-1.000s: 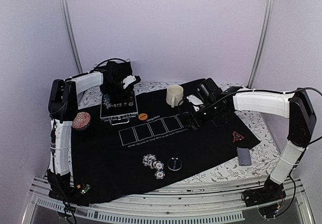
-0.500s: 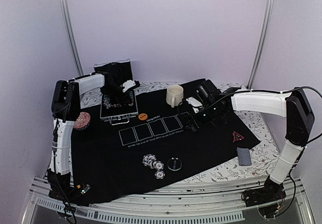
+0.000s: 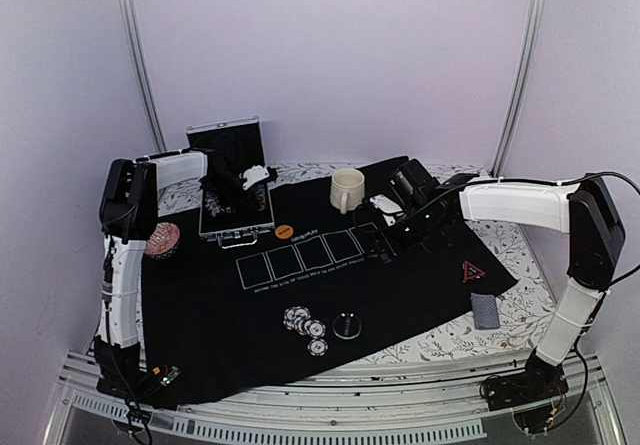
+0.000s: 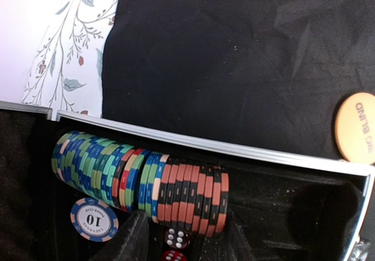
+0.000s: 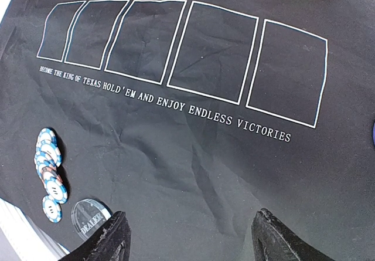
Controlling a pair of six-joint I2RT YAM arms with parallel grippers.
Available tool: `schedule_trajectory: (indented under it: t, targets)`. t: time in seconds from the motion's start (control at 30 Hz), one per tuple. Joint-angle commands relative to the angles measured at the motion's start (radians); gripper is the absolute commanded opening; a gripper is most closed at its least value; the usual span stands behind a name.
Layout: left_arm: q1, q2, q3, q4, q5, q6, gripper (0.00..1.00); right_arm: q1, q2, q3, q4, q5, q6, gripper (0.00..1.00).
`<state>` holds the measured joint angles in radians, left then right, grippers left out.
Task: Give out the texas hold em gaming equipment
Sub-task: Pick up the pile of poker chips from the chip case.
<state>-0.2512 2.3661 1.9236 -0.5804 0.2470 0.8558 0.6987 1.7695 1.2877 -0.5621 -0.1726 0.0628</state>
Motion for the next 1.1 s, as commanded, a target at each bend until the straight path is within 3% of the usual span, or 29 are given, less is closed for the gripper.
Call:
schedule_trajectory:
  t: [0.0,0.23,0.63,1.07]
  targets:
    - [-0.018,-0.024,-0.033,-0.019,0.055,0.0,0.45,-0.006,0.003,0.023,-0.011,-0.013,-0.001,0.73]
    - [-0.02,-0.015,-0.035,0.041,0.025,-0.011,0.45,-0.007,-0.001,0.016,-0.019,-0.014,0.0,0.74]
    - [-0.044,0.055,0.014,0.037,0.042,0.014,0.56,-0.007,0.02,0.027,-0.028,-0.017,-0.004,0.74]
    - [-0.045,0.046,-0.04,-0.075,0.08,0.077,0.55,-0.007,0.03,0.03,-0.041,-0.021,-0.009,0.74]
